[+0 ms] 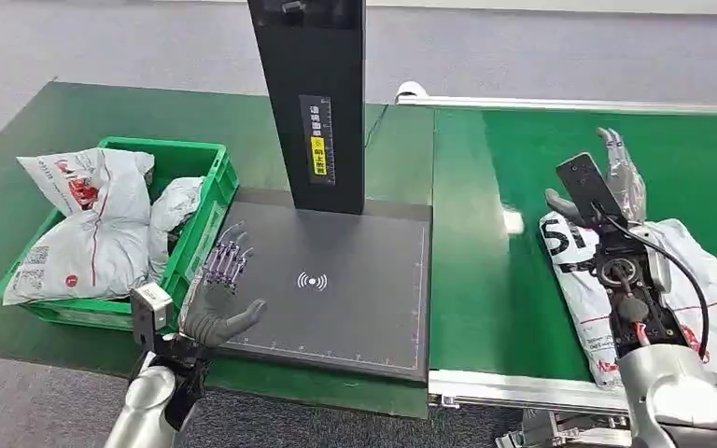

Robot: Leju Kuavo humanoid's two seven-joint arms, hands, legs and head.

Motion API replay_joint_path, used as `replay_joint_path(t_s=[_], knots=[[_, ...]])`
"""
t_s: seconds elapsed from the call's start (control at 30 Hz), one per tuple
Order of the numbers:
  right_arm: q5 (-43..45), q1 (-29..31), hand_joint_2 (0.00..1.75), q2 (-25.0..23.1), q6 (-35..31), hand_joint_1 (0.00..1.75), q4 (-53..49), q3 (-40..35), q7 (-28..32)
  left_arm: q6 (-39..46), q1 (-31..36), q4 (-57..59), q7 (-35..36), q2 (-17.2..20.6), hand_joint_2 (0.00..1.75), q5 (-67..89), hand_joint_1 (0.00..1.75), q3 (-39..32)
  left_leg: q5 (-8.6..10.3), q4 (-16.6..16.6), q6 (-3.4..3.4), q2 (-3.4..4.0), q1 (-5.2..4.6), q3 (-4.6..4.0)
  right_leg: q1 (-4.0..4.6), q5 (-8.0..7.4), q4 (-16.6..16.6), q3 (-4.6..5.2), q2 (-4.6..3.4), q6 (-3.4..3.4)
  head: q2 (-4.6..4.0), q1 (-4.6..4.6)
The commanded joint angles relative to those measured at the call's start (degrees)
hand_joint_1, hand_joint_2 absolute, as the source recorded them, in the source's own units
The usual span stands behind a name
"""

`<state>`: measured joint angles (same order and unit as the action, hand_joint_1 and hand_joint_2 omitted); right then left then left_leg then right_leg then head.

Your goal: Moved the parcel from conveyor to table for the left to box.

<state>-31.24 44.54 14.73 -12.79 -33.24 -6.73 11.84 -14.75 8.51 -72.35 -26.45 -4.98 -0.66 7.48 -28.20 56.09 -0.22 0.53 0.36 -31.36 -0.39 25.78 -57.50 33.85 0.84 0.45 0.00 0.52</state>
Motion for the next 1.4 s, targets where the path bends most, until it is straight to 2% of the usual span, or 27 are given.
replay_joint_path(t_s=[0.03,0.13,0.27,0.37,0.4,0.43,0.5,0.63,0.7,0.77,0.8,0.87,0.9,1.07,1.4], knots=[[-9.6,1.3,1.75,4.1,0.0,0.00,10.8,-1.5,-13.2,0.4,0.1,0.8,0.4,1.4,1.75,-0.1,0.00,-0.4,0.04,-0.1,0.00,-0.15,0.01,0.13,0.01,-0.02,0.1,-0.17,0.03,0.00,0.00,-0.02],[-13.8,-0.7,1.75,6.5,6.0,0.00,10.8,-0.8,-18.9,0.1,-0.8,0.3,0.8,1.1,1.75,0.5,0.00,-0.6,0.01,-0.1,0.01,-0.24,0.02,0.13,0.01,0.00,0.1,-0.20,0.09,0.01,0.00,-0.02],[-16.4,-7.8,1.75,9.1,7.1,0.00,6.7,0.9,-22.7,0.4,-2.3,-0.8,1.2,0.3,1.75,1.1,0.00,-0.9,0.00,-0.1,0.01,-0.37,0.02,0.14,0.02,0.05,0.2,-0.26,0.24,0.00,0.00,0.00],[-17.4,-19.3,1.75,10.4,11.6,0.00,-2.6,5.3,-23.6,0.6,-3.0,-1.0,1.7,0.0,1.75,1.7,0.00,-1.3,-0.02,-0.2,0.00,-0.48,0.06,0.18,0.05,0.07,0.2,-0.35,0.35,0.01,0.00,0.02],[-17.3,-25.2,1.75,10.2,13.4,0.00,-7.8,7.9,-22.7,0.8,-3.0,-0.8,1.7,0.2,1.75,1.7,0.00,-1.7,-0.02,-0.1,0.00,-0.44,0.07,0.13,0.06,0.07,0.2,-0.29,0.33,0.00,0.00,0.00],[-17.8,-28.9,1.75,9.7,15.2,0.00,-11.3,9.5,-21.4,1.0,-3.4,-1.0,1.7,0.2,1.75,1.8,0.00,-2.3,-0.01,-0.2,-0.02,-0.69,0.12,0.27,0.10,0.12,0.3,-0.51,0.54,-0.01,0.00,-0.02],[-18.4,-34.5,1.75,7.6,17.6,0.00,-17.5,12.2,-20.2,0.7,-4.6,-1.8,1.3,0.4,1.75,1.8,0.00,-3.4,-0.07,-0.2,0.01,-0.62,0.10,0.15,0.09,0.14,0.2,-0.35,0.49,0.00,0.00,-0.02],[-20.7,-42.3,1.75,3.0,19.4,0.00,-26.6,14.9,-22.0,0.1,-6.0,-3.2,1.2,-0.2,1.75,2.5,0.00,-4.7,-0.16,-0.2,0.00,-0.35,0.08,0.11,0.06,0.15,0.2,-0.27,0.21,-0.02,0.00,0.02],[-22.4,-45.9,1.75,1.5,21.3,0.00,-30.2,15.8,-22.1,0.1,-5.9,-2.9,1.2,-0.2,1.75,2.7,0.00,-4.9,-0.12,-0.1,0.00,-0.46,0.13,0.00,0.12,0.16,0.2,-0.20,0.38,-0.04,0.00,0.02],[-22.6,-47.9,1.75,0.8,21.2,0.00,-31.6,16.3,-21.8,0.1,-5.7,-2.5,1.2,-0.1,1.75,2.7,0.00,-4.9,-0.10,-0.2,0.01,-0.58,0.14,0.06,0.13,0.20,0.2,-0.27,0.47,-0.04,0.00,-0.02],[-22.8,-49.5,1.75,0.3,23.6,0.00,-32.9,16.9,-20.9,0.1,-5.3,-1.7,1.1,0.2,1.75,2.8,0.00,-4.8,-0.10,-0.1,0.01,-0.56,0.12,0.05,0.11,0.21,0.2,-0.24,0.46,-0.03,0.00,0.02],[-23.2,-49.2,1.75,-1.1,23.5,0.00,-32.3,17.8,-20.2,0.1,-5.1,-1.3,1.0,0.2,1.75,2.8,0.00,-4.9,-0.10,-0.1,0.00,-0.61,0.13,0.10,0.12,0.22,0.2,-0.31,0.49,-0.03,0.00,0.00],[-23.9,-48.1,1.75,-1.9,22.8,1.75,-31.7,17.9,-19.8,0.2,-5.3,-1.6,1.0,0.2,1.75,2.8,0.00,-5.0,-0.10,-0.1,0.01,-0.52,0.10,0.10,0.10,0.20,0.1,-0.26,0.43,-0.02,0.00,0.00],[-24.4,-46.1,1.75,-2.3,22.7,1.75,-30.7,17.7,-19.8,0.2,-5.9,-2.6,0.9,0.3,1.75,2.8,0.00,-5.1,-0.11,-0.1,0.01,-0.23,0.08,0.19,0.07,0.16,0.1,-0.29,0.17,-0.03,0.00,0.00],[-21.5,-38.6,1.75,-4.3,15.6,1.75,-30.1,14.3,-15.2,0.3,-7.4,-4.3,1.1,0.8,1.75,1.9,0.00,-5.8,-0.12,-0.1,0.02,0.07,0.07,0.24,0.06,0.10,0.1,-0.27,-0.08,-0.03,0.00,0.00]])
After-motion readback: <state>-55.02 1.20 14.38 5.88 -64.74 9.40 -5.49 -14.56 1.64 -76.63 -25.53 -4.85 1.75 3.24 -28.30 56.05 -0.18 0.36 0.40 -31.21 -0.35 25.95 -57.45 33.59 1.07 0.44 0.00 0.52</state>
